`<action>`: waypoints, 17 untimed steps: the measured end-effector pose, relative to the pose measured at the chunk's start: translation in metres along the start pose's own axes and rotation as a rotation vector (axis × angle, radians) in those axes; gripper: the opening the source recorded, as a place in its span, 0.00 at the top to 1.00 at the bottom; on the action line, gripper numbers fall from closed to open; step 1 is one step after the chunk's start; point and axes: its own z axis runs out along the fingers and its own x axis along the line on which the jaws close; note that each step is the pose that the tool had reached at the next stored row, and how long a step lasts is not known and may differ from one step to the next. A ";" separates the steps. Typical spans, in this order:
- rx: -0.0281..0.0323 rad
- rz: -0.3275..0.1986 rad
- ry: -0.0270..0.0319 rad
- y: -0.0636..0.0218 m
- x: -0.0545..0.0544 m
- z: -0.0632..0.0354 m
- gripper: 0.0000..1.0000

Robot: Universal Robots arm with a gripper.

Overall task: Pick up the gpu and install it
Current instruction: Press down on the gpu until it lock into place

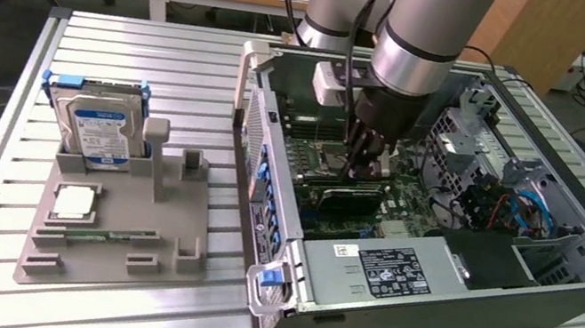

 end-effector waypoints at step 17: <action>0.0002 0.008 -0.0012 0.0000 -0.003 0.0070 0.89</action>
